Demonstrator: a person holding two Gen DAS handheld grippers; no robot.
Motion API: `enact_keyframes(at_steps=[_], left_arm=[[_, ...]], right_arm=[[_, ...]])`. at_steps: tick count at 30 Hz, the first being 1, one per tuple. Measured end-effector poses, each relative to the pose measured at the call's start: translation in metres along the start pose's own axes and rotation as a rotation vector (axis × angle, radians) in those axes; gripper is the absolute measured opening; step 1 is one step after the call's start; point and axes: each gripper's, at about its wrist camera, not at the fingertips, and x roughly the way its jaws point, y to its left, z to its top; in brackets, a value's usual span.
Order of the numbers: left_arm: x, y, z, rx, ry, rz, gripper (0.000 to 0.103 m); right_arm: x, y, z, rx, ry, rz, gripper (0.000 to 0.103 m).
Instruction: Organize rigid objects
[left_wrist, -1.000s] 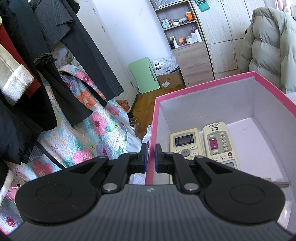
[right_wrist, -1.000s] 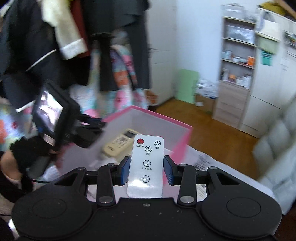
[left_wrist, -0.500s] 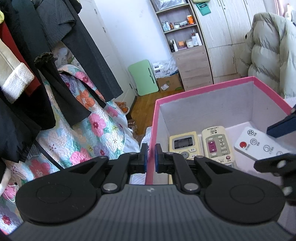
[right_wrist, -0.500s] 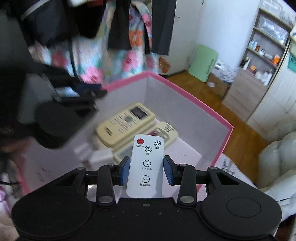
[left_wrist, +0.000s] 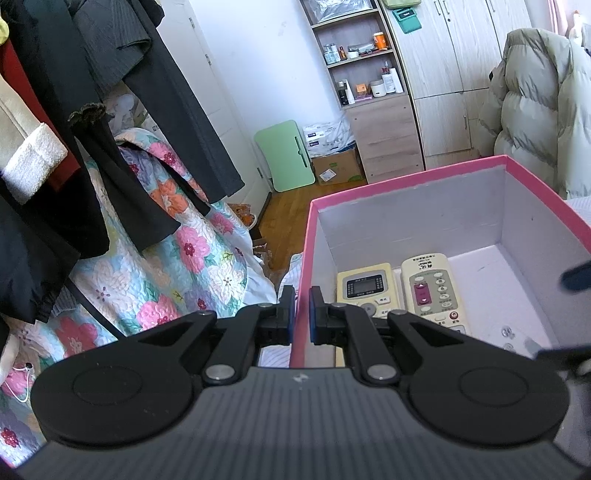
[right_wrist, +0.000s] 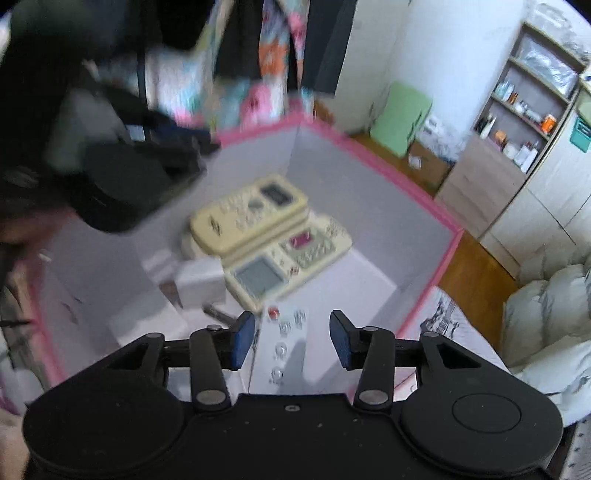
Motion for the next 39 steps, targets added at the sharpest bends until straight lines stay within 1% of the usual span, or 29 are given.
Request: enact_keyframes(at_steps=[1, 4, 6, 8, 9, 10, 14, 17, 19, 21, 23, 25, 27, 29, 31, 32, 33, 34, 35, 36, 37, 38, 39], left_arm=[[0.000, 0.000, 0.000, 0.001, 0.000, 0.001, 0.007], [0.000, 0.001, 0.000, 0.006, 0.004, 0.007, 0.007], [0.001, 0.001, 0.001, 0.008, 0.008, 0.010, 0.007], [0.001, 0.000, 0.001, 0.008, 0.009, 0.010, 0.007], [0.001, 0.000, 0.001, 0.007, 0.009, 0.009, 0.007], [0.002, 0.000, 0.001, 0.008, 0.009, 0.010, 0.007], [0.002, 0.001, 0.001, 0.009, 0.012, 0.012, 0.007], [0.003, 0.000, 0.002, 0.013, 0.022, 0.017, 0.007], [0.004, -0.002, 0.002, 0.021, 0.022, 0.021, 0.007], [0.004, -0.004, 0.002, 0.032, 0.023, 0.026, 0.008], [0.004, -0.005, 0.002, 0.040, 0.024, 0.028, 0.008], [0.004, -0.006, 0.002, 0.042, 0.026, 0.030, 0.008], [0.004, -0.005, 0.002, 0.034, 0.026, 0.028, 0.008], [0.004, -0.004, 0.002, 0.029, 0.023, 0.023, 0.008], [0.005, -0.004, 0.002, 0.033, 0.023, 0.024, 0.008], [0.005, -0.005, 0.002, 0.034, 0.023, 0.023, 0.008], [0.005, -0.005, 0.002, 0.039, 0.022, 0.024, 0.008], [0.005, -0.006, 0.002, 0.043, 0.023, 0.027, 0.008], [0.005, -0.006, 0.002, 0.045, 0.024, 0.029, 0.009], [0.005, -0.006, 0.002, 0.045, 0.024, 0.030, 0.009], [0.005, -0.005, 0.001, 0.041, 0.024, 0.028, 0.009], [0.004, -0.006, 0.001, 0.038, 0.023, 0.025, 0.009], [0.004, -0.006, 0.001, 0.037, 0.023, 0.024, 0.009]], right_arm=[[-0.011, -0.005, -0.002, 0.035, -0.031, 0.000, 0.051], [-0.048, -0.027, -0.020, 0.197, -0.146, 0.024, 0.051], [-0.066, -0.040, -0.036, 0.270, -0.193, 0.022, 0.051], [-0.081, -0.050, -0.056, 0.323, -0.240, 0.006, 0.056], [-0.085, -0.053, -0.065, 0.340, -0.253, 0.001, 0.061], [-0.086, -0.056, -0.073, 0.351, -0.253, -0.004, 0.062], [-0.072, -0.063, -0.103, 0.391, -0.181, -0.032, 0.062], [-0.055, -0.069, -0.121, 0.480, -0.142, -0.054, 0.062], [-0.043, -0.073, -0.133, 0.569, -0.137, -0.066, 0.062], [-0.033, -0.077, -0.142, 0.632, -0.144, -0.034, 0.062], [-0.021, -0.079, -0.146, 0.668, -0.132, -0.025, 0.062], [-0.007, -0.078, -0.147, 0.668, -0.115, -0.039, 0.062], [0.004, -0.073, -0.144, 0.646, -0.096, -0.086, 0.062], [0.014, -0.068, -0.142, 0.628, -0.105, -0.154, 0.062], [0.024, -0.062, -0.141, 0.602, -0.111, -0.182, 0.063], [0.027, -0.057, -0.141, 0.564, -0.119, -0.206, 0.061], [0.030, -0.050, -0.141, 0.512, -0.117, -0.237, 0.054], [0.029, -0.046, -0.140, 0.481, -0.129, -0.235, 0.036], [0.027, -0.045, -0.141, 0.480, -0.135, -0.215, 0.029], [0.025, -0.047, -0.143, 0.501, -0.139, -0.197, 0.029], [0.022, -0.049, -0.145, 0.538, -0.152, -0.202, 0.029], [0.018, -0.051, -0.149, 0.572, -0.174, -0.230, 0.029], [0.014, -0.053, -0.151, 0.581, -0.179, -0.257, 0.029]])
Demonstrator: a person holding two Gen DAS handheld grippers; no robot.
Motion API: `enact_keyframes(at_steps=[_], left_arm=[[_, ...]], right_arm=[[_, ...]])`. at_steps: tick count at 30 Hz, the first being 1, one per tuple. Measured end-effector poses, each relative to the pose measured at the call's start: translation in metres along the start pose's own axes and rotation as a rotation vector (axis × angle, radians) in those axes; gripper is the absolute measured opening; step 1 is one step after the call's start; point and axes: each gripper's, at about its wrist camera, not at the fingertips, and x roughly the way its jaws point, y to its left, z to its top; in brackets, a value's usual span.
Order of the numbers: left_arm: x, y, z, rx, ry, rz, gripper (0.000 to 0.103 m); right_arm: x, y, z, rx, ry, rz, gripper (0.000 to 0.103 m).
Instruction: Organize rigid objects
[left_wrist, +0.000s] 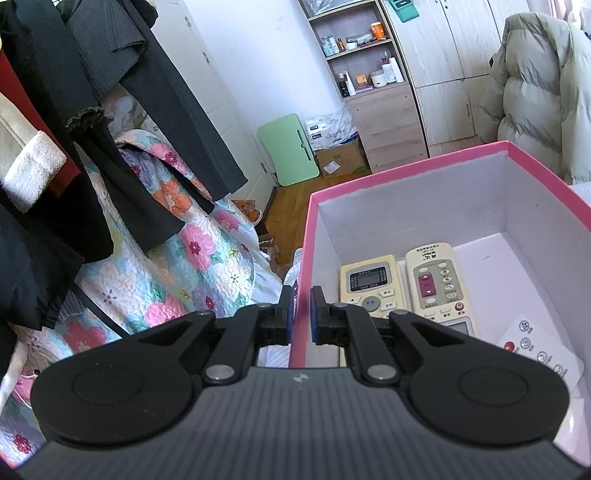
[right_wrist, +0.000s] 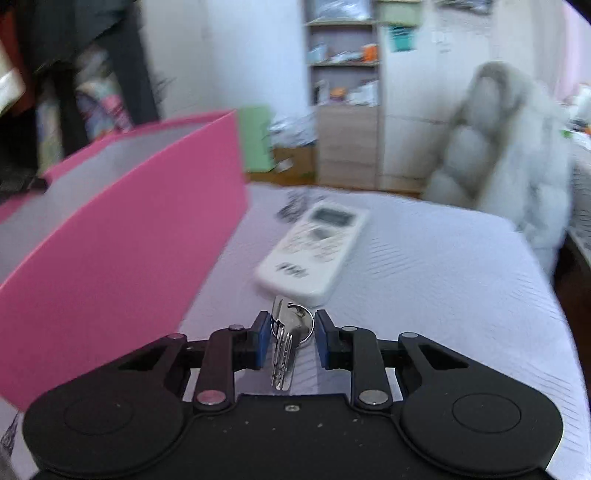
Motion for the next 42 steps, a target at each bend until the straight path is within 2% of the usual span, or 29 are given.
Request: enact_keyframes(at_steps=[2, 6, 15, 25, 33, 42], left_arm=[[0.000, 0.000, 0.000, 0.006, 0.000, 0.003, 0.009], [0.000, -0.001, 0.001, 0.006, 0.001, 0.005, 0.009], [0.002, 0.000, 0.002, 0.010, 0.014, 0.011, 0.009], [0.004, 0.002, 0.002, -0.003, 0.020, 0.015, 0.010], [0.004, 0.004, 0.001, -0.014, 0.028, 0.005, 0.010], [0.005, 0.005, 0.003, -0.043, 0.031, -0.006, 0.011]], right_arm=[[-0.003, -0.010, 0.001, 0.027, 0.002, -0.016, 0.029], [-0.014, -0.031, -0.002, 0.147, 0.005, 0.046, 0.029], [-0.045, -0.026, 0.014, 0.170, -0.066, 0.112, 0.029], [-0.100, 0.011, 0.080, -0.059, -0.152, 0.304, 0.029], [-0.094, 0.053, 0.093, -0.134, -0.075, 0.479, 0.029], [-0.032, 0.105, 0.082, -0.121, 0.148, 0.652, 0.029]])
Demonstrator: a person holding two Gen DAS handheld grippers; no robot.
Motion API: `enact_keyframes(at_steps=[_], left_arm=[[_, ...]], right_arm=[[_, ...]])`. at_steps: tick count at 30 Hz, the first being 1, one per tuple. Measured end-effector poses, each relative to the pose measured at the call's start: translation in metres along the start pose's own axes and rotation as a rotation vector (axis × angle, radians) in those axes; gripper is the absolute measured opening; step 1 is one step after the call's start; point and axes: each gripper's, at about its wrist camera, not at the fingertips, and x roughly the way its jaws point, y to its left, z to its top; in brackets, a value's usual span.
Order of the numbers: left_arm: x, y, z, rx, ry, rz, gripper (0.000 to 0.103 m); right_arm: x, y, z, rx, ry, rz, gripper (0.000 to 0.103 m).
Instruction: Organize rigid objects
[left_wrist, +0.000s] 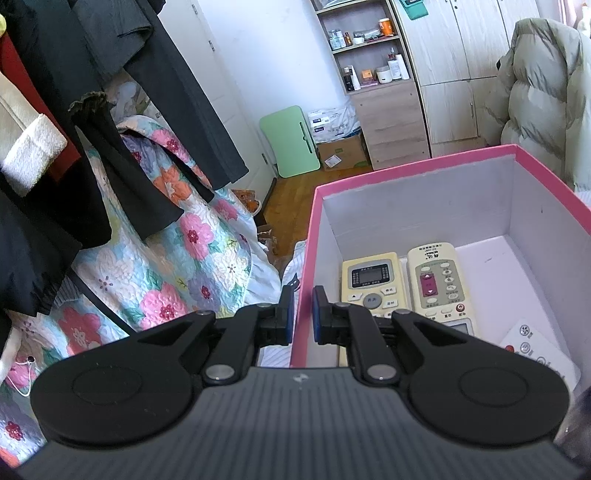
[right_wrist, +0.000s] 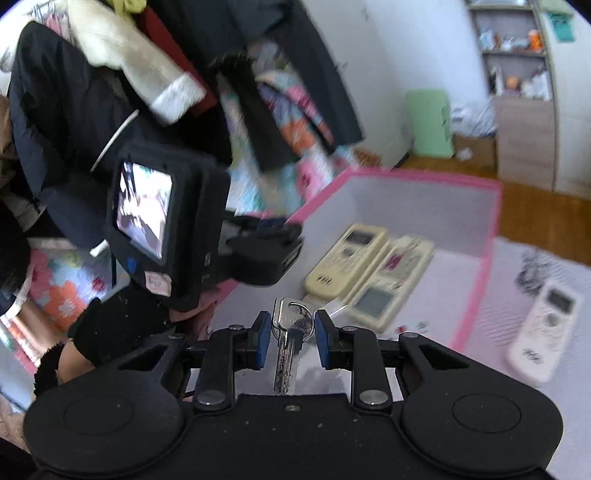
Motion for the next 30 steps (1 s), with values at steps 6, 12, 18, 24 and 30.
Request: enact_keyframes(at_steps=[6, 12, 18, 24, 30], left_arm=[[-0.001, 0.002, -0.001, 0.005, 0.011, -0.007, 0.011], [-0.001, 0.004, 0.000, 0.005, 0.009, -0.009, 0.011], [-0.001, 0.002, 0.001, 0.014, 0.011, -0.004, 0.011], [-0.001, 0.001, 0.002, 0.016, 0.011, -0.002, 0.011], [-0.002, 0.000, 0.002, 0.026, 0.009, 0.003, 0.011]], right_arm=[[0.043, 0.002, -0.005, 0.008, 0.123, 0.021, 0.029], [0.045, 0.001, -0.008, 0.010, 0.154, 0.033, 0.034], [-0.008, 0.001, -0.007, -0.018, 0.047, -0.021, 0.037], [-0.076, -0.020, -0.016, 0.028, -0.052, -0.170, 0.043], [-0.113, -0.056, -0.030, 0.093, -0.077, -0.321, 0.045]])
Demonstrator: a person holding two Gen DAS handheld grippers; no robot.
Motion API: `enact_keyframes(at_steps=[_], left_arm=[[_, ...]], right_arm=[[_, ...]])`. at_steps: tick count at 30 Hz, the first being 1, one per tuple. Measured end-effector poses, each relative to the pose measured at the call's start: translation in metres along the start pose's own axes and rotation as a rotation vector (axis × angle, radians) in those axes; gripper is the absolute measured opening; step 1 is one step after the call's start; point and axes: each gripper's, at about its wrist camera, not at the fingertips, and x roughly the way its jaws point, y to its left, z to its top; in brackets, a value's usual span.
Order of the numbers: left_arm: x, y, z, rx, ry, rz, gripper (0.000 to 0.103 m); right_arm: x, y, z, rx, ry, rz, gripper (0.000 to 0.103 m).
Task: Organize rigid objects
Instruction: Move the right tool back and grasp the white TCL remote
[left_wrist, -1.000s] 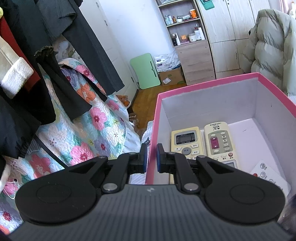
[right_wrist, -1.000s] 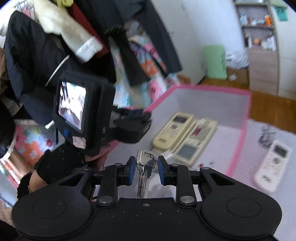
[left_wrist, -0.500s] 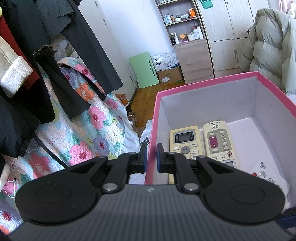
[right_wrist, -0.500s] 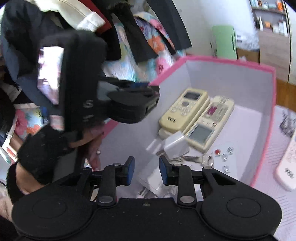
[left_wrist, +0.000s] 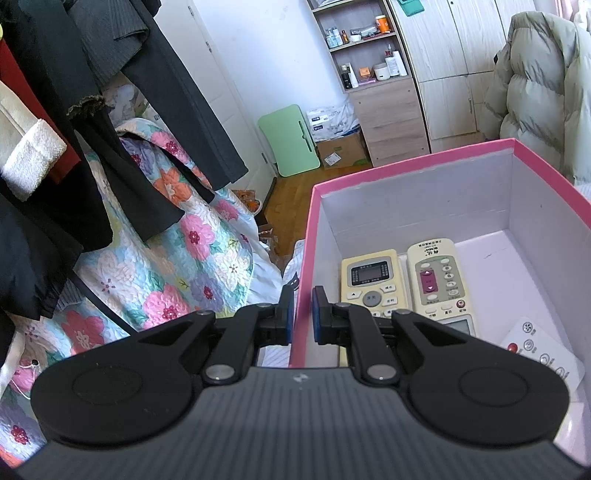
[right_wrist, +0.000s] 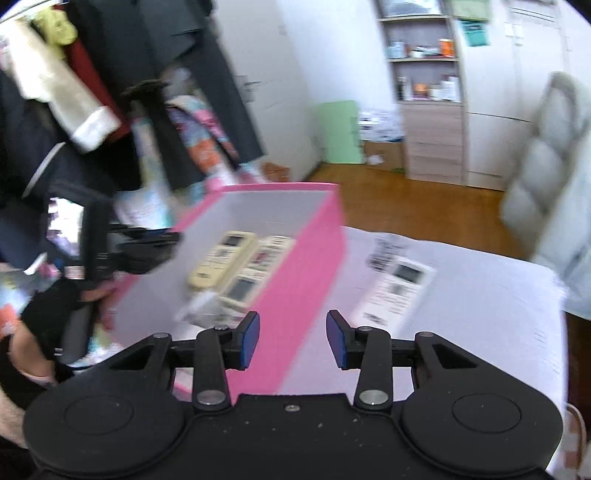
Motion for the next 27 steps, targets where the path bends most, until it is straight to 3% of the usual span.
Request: enact_keyframes(at_steps=[6, 10, 19, 23, 27], left_arm=[[-0.001, -0.001, 0.000, 0.009, 0.001, 0.006, 0.010], [-0.001, -0.007, 0.000, 0.050, 0.000, 0.023, 0.009], [-0.001, -0.009, 0.000, 0.057, -0.002, 0.026, 0.009], [0.000, -0.010, -0.001, 0.063, -0.003, 0.028, 0.009], [0.001, -0.010, -0.001, 0.060, -0.002, 0.028, 0.009]], right_arm=[[0.005, -0.032, -0.014, 0.057, 0.029, -0.073, 0.048], [0.024, -0.031, -0.020, -0.005, 0.069, -0.097, 0.048], [0.090, -0.039, 0.000, -0.010, 0.073, -0.140, 0.056], [0.126, -0.055, 0.013, 0.059, 0.104, -0.176, 0.057], [0.150, -0.058, 0.017, 0.090, 0.106, -0.248, 0.071]])
